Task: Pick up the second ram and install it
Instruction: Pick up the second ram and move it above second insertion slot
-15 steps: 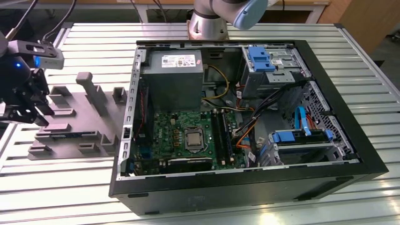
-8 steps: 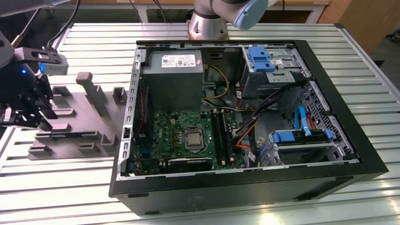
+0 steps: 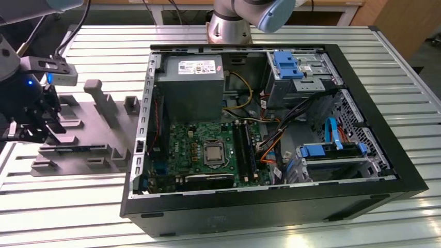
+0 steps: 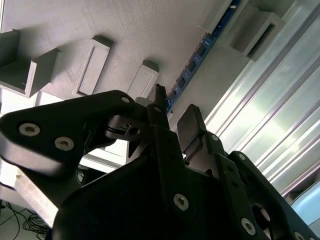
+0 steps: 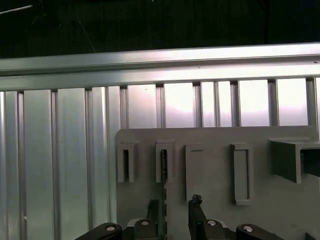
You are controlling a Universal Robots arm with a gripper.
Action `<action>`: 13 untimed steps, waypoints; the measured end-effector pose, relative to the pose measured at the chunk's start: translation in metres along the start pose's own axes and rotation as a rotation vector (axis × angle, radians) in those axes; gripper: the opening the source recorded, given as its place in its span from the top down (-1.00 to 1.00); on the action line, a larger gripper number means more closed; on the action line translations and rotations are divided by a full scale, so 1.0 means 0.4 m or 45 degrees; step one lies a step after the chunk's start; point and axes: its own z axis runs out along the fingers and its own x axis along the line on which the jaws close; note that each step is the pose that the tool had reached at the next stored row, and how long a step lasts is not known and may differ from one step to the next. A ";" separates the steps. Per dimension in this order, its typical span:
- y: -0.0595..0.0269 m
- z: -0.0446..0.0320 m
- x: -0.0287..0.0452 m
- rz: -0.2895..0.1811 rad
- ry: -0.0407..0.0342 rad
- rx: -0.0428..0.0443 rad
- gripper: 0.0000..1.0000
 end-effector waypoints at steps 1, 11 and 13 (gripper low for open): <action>0.000 0.001 0.000 0.000 0.0016 0.000 0.25; -0.005 0.043 -0.001 0.000 0.0041 0.000 0.25; -0.006 0.052 -0.001 0.000 0.0040 0.000 0.25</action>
